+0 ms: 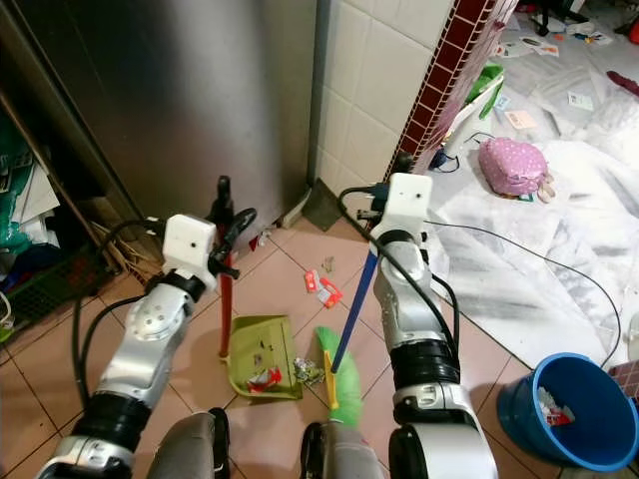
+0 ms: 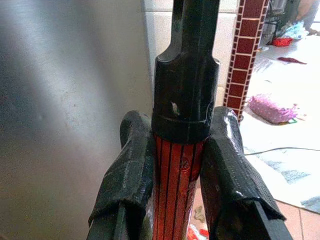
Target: Sweep floor
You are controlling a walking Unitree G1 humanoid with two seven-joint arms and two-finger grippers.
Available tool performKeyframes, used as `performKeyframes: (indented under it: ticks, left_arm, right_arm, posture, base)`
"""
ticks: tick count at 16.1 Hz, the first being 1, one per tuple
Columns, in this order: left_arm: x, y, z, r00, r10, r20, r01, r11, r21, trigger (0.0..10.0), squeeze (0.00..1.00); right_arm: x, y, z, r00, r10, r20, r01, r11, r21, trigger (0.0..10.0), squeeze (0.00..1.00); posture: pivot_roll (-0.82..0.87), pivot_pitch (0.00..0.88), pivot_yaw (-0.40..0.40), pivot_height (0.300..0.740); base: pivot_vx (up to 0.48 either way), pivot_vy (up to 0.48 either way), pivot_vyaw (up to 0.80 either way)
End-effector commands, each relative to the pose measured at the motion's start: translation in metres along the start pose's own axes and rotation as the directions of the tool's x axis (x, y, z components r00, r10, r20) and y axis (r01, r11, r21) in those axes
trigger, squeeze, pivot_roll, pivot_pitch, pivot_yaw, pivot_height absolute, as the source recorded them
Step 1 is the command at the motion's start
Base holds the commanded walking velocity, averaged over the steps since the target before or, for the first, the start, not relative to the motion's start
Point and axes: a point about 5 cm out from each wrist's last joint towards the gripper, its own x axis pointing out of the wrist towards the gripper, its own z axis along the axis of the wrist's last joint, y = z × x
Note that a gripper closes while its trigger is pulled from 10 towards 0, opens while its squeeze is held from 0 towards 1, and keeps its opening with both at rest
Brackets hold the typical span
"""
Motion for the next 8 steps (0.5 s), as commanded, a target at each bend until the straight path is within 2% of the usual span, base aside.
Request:
performKeyframes:
  ticks: [1,5,7,8]
  left_arm:
    - [-0.004,-0.017,-0.017,0.996,-0.043,-0.077,0.040,0.999,-0.034,10.0,0.00]
    - [0.003,-0.015,-0.022,0.997,0.005,-0.079,-0.012,0.995,-0.095,10.0,0.00]
    - [0.006,-0.018,-0.023,0.997,0.007,-0.078,-0.015,0.995,-0.104,10.0,0.00]
    - [0.006,-0.019,-0.024,0.997,0.008,-0.081,-0.017,0.994,-0.108,10.0,0.00]
  right_arm:
    - [0.001,0.002,0.005,1.000,-0.011,-0.003,0.011,0.997,0.076,10.0,0.00]
    - [0.004,0.024,0.009,0.999,0.005,-0.045,0.008,0.959,0.285,10.0,0.00]
    - [0.003,0.034,0.023,0.999,0.052,-0.004,-0.047,0.938,0.344,10.0,0.00]
    - [0.003,0.036,0.029,0.997,0.079,0.024,-0.082,0.941,0.329,10.0,0.00]
  posture:
    - [-0.02,0.157,-0.095,0.740]
    - [-0.03,0.156,-0.109,0.740]
    - [-0.04,0.155,-0.114,0.740]
    - [-0.05,0.154,-0.116,0.740]
  base:
    - [0.000,0.000,0.00]
    - [0.000,0.000,0.00]
    - [0.000,0.000,0.00]
    - [0.000,0.000,0.00]
